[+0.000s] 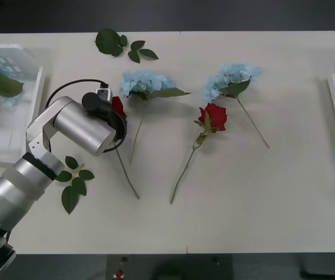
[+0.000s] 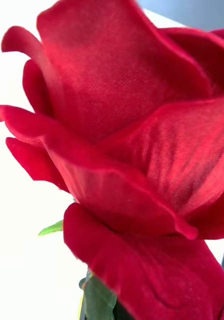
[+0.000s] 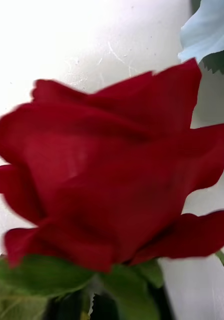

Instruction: Put the red flowers into the right box and the blue flowers into the left box

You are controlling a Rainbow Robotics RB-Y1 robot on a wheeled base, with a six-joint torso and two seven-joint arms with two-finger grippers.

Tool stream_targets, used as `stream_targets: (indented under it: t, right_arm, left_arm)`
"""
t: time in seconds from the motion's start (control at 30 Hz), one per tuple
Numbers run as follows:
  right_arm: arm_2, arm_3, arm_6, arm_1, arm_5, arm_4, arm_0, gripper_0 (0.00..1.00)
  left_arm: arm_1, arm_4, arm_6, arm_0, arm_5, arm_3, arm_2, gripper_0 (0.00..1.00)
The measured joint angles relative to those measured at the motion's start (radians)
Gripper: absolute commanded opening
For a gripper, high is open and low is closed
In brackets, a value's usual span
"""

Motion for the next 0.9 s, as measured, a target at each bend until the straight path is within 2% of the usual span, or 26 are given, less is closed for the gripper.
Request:
stream_targets:
  t: [0.2,0.4,0.53,0.67,0.73,0.77,0.83,0.9]
  right_arm:
    - [0.003,-0.001,0.0,-0.001,-0.151,0.104,0.086,0.0]
    - [-0.098,-0.001,0.0,0.028,-0.287,0.227,0.199,0.0]
    - [-0.152,-0.001,-0.018,0.06,-0.338,0.307,0.245,0.0]
    - [-0.153,-0.001,-0.103,0.085,-0.367,0.39,0.258,0.0]
    - [-0.145,-0.001,-0.114,0.09,-0.367,0.404,0.258,0.09]
    - [-0.141,-0.001,-0.114,0.092,-0.367,0.408,0.258,0.35]
    - [-0.134,-0.001,-0.114,0.092,-0.367,0.411,0.258,0.57]
    - [-0.133,0.0,-0.114,0.092,-0.367,0.411,0.258,0.76]
  left_arm:
    - [0.007,0.105,0.0,0.0,0.012,-0.03,0.05,0.0]
    - [0.09,0.3,-0.015,0.0,0.168,-0.229,0.168,0.0]
    - [0.145,0.474,-0.131,0.0,0.253,-0.311,0.272,0.0]
    - [0.155,0.638,-0.302,0.0,0.334,-0.34,0.426,0.0]
    - [0.155,0.733,-0.336,0.0,0.349,-0.34,0.503,0.0]
    - [0.155,0.787,-0.343,0.0,0.351,-0.339,0.537,0.0]
    - [0.155,0.914,-0.375,0.0,0.341,-0.326,0.587,0.0]
    - [0.155,1.063,-0.499,0.0,0.297,-0.284,0.614,0.0]
